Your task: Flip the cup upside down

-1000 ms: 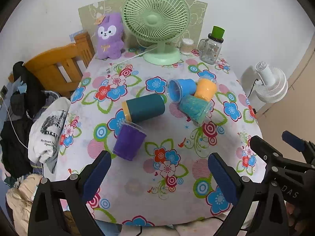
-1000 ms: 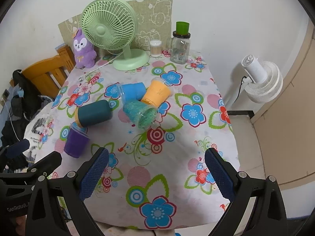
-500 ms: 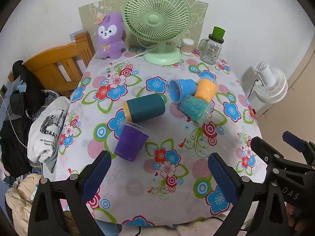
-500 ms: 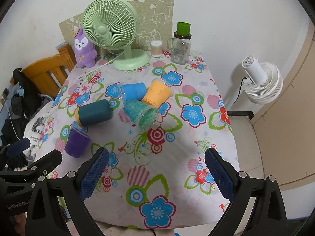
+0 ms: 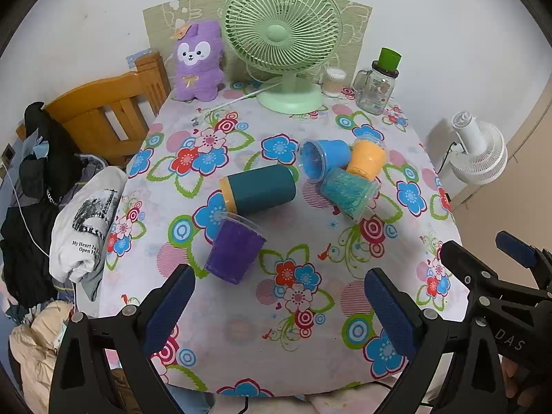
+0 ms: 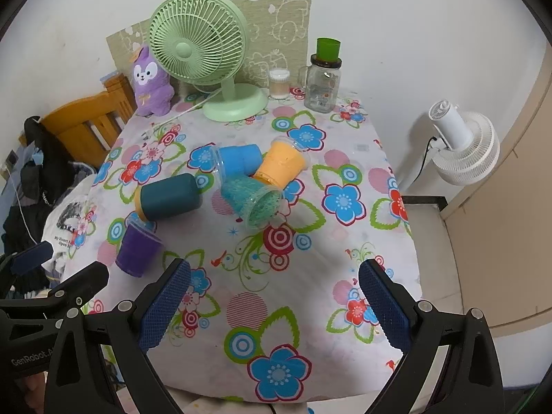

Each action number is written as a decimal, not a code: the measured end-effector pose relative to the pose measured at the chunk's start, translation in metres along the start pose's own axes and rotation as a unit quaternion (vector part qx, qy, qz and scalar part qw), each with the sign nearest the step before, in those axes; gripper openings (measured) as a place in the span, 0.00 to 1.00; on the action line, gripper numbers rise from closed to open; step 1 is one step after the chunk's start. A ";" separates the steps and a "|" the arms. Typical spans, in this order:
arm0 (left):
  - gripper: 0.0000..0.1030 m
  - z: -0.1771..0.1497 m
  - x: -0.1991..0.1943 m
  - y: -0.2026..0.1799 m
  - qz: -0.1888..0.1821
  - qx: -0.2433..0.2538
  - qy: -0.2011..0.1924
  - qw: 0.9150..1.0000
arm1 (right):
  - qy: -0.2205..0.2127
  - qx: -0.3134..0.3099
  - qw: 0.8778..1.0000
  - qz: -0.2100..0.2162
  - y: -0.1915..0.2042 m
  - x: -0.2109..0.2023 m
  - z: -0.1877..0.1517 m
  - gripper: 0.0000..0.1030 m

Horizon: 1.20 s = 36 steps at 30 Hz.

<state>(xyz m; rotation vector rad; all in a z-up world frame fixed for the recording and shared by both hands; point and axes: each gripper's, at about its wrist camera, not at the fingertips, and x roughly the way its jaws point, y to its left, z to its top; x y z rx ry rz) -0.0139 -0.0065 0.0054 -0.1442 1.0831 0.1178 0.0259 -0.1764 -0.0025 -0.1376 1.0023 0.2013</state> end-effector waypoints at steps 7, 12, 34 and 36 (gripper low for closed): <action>0.97 0.003 0.001 0.001 0.003 0.000 0.002 1.000 | 0.004 -0.005 1.000 0.005 0.000 0.003 0.001 0.96; 0.97 0.004 0.001 0.003 0.005 -0.002 0.002 1.000 | 0.004 -0.005 1.000 0.005 0.000 0.004 0.002 0.96; 0.97 0.040 0.031 -0.014 0.013 0.009 0.026 1.000 | 0.024 -0.005 1.000 0.000 -0.027 0.035 0.035 0.96; 0.97 0.045 0.039 -0.018 0.013 0.005 0.032 0.999 | 0.029 -0.003 1.000 0.000 -0.031 0.042 0.040 0.96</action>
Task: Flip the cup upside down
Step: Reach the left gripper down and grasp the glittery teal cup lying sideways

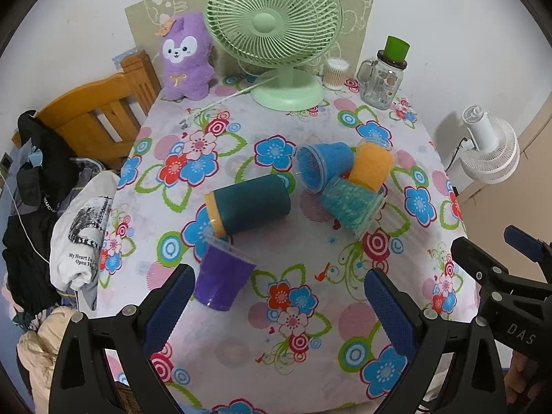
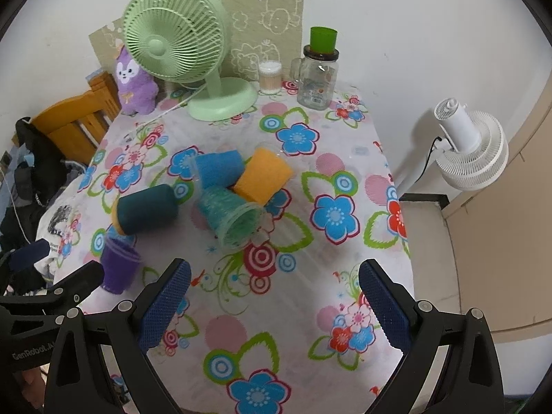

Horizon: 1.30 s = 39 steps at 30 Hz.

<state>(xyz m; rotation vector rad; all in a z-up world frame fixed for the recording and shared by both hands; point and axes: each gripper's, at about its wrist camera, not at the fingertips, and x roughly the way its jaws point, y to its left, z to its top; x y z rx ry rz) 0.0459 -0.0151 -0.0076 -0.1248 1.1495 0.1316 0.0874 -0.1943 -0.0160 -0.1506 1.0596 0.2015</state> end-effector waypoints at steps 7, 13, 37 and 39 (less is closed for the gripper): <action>0.97 0.012 0.032 -0.013 -0.005 -0.018 0.027 0.999 | 0.028 0.000 1.000 0.009 -0.016 0.033 0.018 0.96; 0.97 0.022 0.064 -0.024 -0.013 -0.037 0.053 0.998 | 0.043 0.003 0.999 0.012 -0.033 0.057 0.031 0.96; 0.96 0.084 0.174 -0.056 -0.046 -0.132 0.123 0.982 | 0.107 0.036 0.994 0.011 -0.079 0.151 0.071 0.96; 0.95 0.087 0.182 -0.059 -0.044 -0.129 0.135 0.981 | 0.112 0.036 0.993 0.007 -0.081 0.155 0.071 0.96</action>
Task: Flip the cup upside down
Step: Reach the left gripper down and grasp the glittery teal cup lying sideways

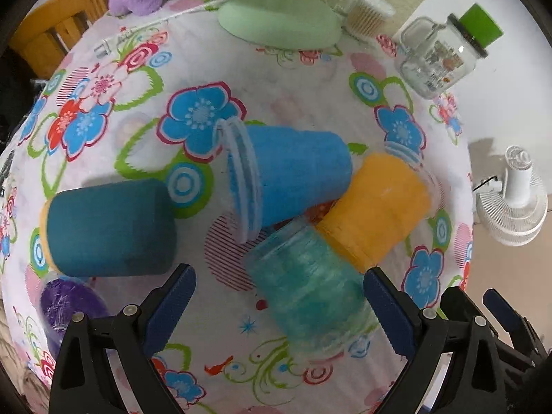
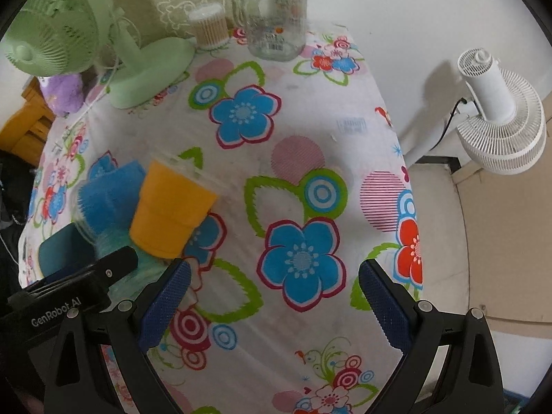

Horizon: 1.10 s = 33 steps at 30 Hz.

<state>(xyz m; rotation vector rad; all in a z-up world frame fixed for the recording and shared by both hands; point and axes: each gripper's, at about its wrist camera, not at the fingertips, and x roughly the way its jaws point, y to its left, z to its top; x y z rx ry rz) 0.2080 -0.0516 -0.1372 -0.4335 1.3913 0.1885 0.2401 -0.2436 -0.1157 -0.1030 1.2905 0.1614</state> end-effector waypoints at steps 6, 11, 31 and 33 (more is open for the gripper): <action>0.85 -0.003 0.021 -0.010 0.005 0.026 0.032 0.999 | 0.011 -0.002 1.000 -0.003 -0.003 0.009 0.002 0.96; 0.67 -0.012 0.034 -0.009 0.001 0.036 0.059 0.998 | 0.021 -0.006 1.000 0.000 0.002 0.017 0.001 0.96; 0.62 -0.053 -0.015 0.003 0.011 0.111 0.007 0.994 | 0.021 -0.008 0.999 0.022 0.036 -0.009 -0.050 0.96; 0.62 -0.061 -0.015 0.002 0.009 0.115 0.006 0.993 | 0.021 -0.008 0.999 0.023 0.040 -0.013 -0.059 0.96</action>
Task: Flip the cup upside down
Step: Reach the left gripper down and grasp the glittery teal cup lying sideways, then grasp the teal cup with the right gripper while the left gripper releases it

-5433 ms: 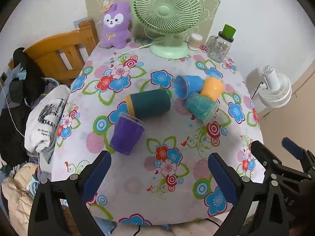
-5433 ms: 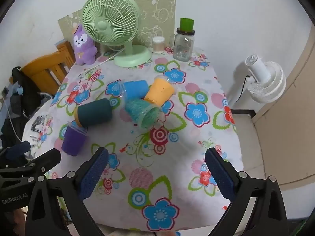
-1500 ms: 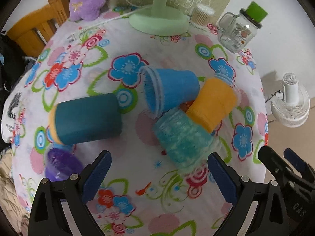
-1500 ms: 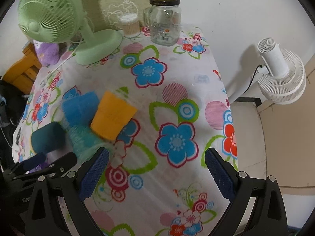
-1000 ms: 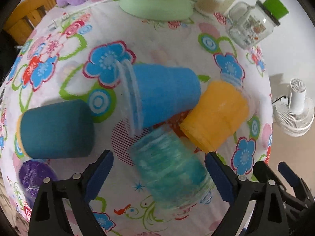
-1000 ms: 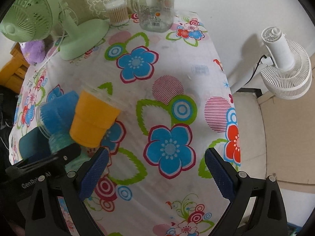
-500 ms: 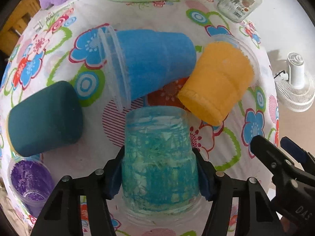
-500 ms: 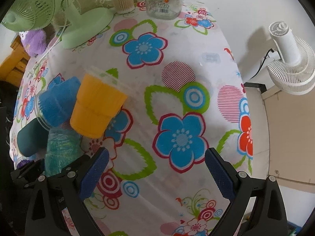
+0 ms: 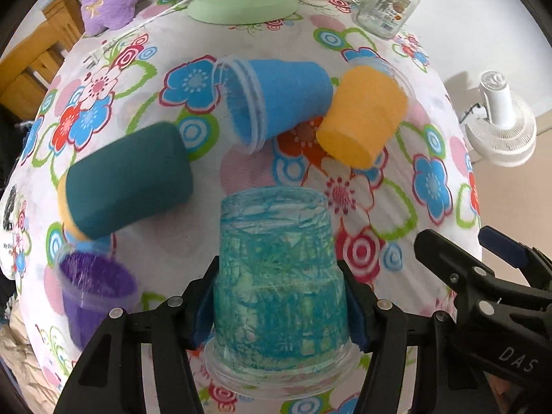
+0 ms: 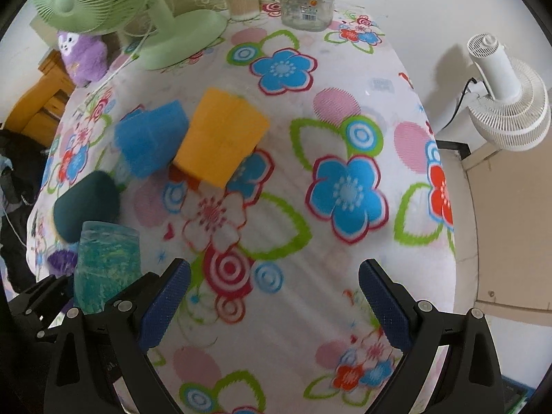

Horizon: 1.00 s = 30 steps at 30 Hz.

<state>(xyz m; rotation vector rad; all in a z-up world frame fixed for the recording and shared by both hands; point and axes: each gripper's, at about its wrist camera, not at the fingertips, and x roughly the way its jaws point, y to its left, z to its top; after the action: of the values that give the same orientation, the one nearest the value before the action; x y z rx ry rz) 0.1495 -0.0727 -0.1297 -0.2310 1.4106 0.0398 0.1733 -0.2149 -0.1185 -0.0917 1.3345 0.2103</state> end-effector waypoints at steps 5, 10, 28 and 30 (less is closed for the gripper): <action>0.62 -0.027 -0.002 0.004 -0.002 0.006 0.001 1.000 | 0.005 -0.003 1.000 -0.003 0.007 -0.006 -0.025 0.96; 0.62 -0.055 -0.004 0.008 -0.004 0.011 0.006 1.000 | 0.017 -0.005 1.000 -0.004 0.011 -0.005 -0.047 0.96; 0.62 -0.107 0.013 0.012 -0.012 0.020 0.012 1.000 | 0.043 -0.010 0.999 -0.007 0.007 0.007 -0.094 0.96; 0.63 -0.106 0.014 0.011 -0.013 0.021 0.009 1.000 | 0.044 -0.010 0.999 -0.008 0.008 0.008 -0.095 0.96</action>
<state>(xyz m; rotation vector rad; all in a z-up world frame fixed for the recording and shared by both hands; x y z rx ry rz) 0.0467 -0.0826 -0.1597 -0.2163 1.4245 -0.0131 0.0831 -0.2239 -0.1483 -0.1303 1.4180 0.2088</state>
